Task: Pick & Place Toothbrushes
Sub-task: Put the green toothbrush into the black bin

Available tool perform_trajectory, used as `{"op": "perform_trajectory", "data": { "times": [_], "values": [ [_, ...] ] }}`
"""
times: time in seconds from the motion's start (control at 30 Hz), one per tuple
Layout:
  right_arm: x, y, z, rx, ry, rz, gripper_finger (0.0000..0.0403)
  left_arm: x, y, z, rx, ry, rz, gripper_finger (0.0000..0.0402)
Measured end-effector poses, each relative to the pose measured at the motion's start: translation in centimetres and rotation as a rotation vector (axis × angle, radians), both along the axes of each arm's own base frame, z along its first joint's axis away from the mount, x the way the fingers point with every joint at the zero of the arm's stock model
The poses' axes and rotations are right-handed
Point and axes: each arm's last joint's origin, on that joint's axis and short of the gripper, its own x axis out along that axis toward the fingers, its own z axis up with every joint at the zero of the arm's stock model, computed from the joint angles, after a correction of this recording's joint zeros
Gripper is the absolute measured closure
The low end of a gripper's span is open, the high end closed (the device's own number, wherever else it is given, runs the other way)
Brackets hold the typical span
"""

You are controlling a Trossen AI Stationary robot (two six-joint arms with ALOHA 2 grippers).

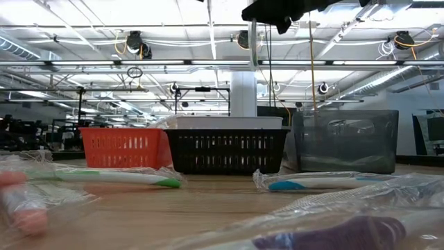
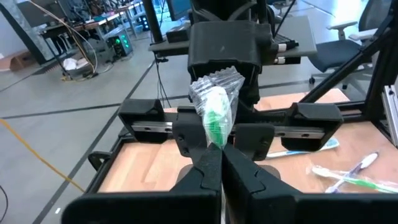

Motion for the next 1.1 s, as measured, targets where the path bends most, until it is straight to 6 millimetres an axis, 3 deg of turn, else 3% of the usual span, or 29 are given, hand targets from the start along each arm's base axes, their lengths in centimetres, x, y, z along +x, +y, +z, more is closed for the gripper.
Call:
{"op": "perform_trajectory", "data": {
  "times": [0.3, 0.57, 0.8, 1.1],
  "values": [
    [0.0, -0.2, -0.1, -0.013, 0.011, -0.059, 0.0374, 0.0, 0.2, -0.1, 0.015, 0.007, 0.037, 0.0390],
    [-0.3, -0.2, -0.7, 0.022, 0.078, -0.090, 0.0374, -0.3, 0.3, 0.3, 0.071, 0.009, 0.069, 0.0307],
    [-1.4, -0.5, -1.3, 0.109, 0.185, -0.185, 0.0374, -0.6, 0.5, -0.8, 0.116, 0.128, 0.127, 0.0251],
    [-2.5, -0.7, -2.8, 0.253, 0.352, -0.302, 0.0374, -1.3, 0.5, -2.3, 0.041, 0.277, 0.160, 0.0251]
  ]
}}
